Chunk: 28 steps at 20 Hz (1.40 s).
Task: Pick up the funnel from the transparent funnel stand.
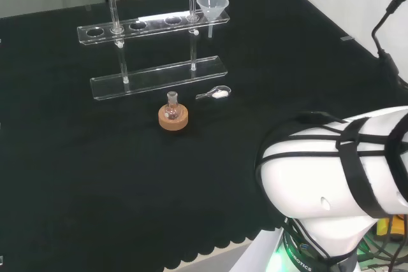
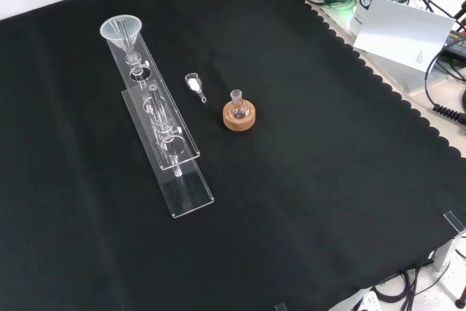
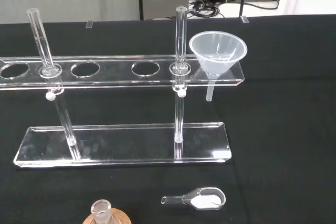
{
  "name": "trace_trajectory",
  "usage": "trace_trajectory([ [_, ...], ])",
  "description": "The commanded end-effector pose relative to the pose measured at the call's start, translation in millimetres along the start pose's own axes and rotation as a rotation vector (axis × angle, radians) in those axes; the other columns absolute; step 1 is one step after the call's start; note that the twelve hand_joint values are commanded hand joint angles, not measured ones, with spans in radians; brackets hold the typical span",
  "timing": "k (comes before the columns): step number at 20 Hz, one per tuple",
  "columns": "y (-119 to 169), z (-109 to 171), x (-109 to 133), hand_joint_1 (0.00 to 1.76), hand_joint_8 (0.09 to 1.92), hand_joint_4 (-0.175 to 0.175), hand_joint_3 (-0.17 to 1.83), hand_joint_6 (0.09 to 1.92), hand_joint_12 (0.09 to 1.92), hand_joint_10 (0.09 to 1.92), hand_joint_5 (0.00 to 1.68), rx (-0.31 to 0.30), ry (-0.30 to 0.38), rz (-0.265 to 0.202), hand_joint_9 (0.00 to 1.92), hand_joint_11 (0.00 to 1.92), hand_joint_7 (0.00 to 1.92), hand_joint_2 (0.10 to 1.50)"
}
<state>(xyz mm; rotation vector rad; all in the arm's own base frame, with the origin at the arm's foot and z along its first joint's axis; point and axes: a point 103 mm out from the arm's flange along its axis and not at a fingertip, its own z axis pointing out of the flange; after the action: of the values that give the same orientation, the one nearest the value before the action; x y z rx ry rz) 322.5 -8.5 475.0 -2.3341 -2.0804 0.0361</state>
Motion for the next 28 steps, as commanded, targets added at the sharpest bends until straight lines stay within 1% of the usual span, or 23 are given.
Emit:
trace_trajectory([
  [1,9.2,12.6,-4.4,0.00,0.17,0.003,0.38,0.09,1.35,0.64,0.10,0.022,0.003,0.007,0.01,0.00,0.00,1.25],
  [6,20.6,15.3,-6.4,0.00,0.17,0.002,0.38,0.09,1.35,0.64,0.10,0.027,-0.004,0.017,0.01,0.00,0.00,1.25],
  [10,37.4,18.9,-16.0,0.00,0.17,0.001,0.38,0.09,1.34,0.64,0.10,0.041,-0.009,0.036,0.01,0.00,0.00,1.25],
  [14,60.3,25.2,-31.4,0.00,0.17,-0.001,0.37,0.09,1.34,0.64,0.10,0.064,-0.013,0.048,0.01,0.00,0.01,1.24],
  [16,76.5,29.5,-42.6,0.01,0.19,-0.002,0.36,0.09,1.34,0.64,0.10,0.080,-0.005,0.051,0.01,0.00,0.01,1.23],
  [18,95.1,34.8,-56.8,0.01,0.19,-0.003,0.35,0.09,1.33,0.64,0.11,0.077,0.005,0.052,0.01,0.00,0.02,1.23],
  [22,128.1,42.2,-77.5,0.05,0.23,-0.008,0.33,0.09,1.34,0.66,0.11,0.052,0.017,0.020,0.03,0.00,0.05,1.21],
  [26,152.7,48.2,-87.8,0.15,0.47,-0.019,0.31,0.09,1.41,0.71,0.15,0.056,0.024,-0.002,0.10,0.00,0.03,1.16],
  [28,162.5,51.6,-89.2,0.18,0.55,-0.021,0.32,0.09,1.43,0.72,0.16,0.064,0.023,-0.008,0.12,0.01,0.02,1.14],
])
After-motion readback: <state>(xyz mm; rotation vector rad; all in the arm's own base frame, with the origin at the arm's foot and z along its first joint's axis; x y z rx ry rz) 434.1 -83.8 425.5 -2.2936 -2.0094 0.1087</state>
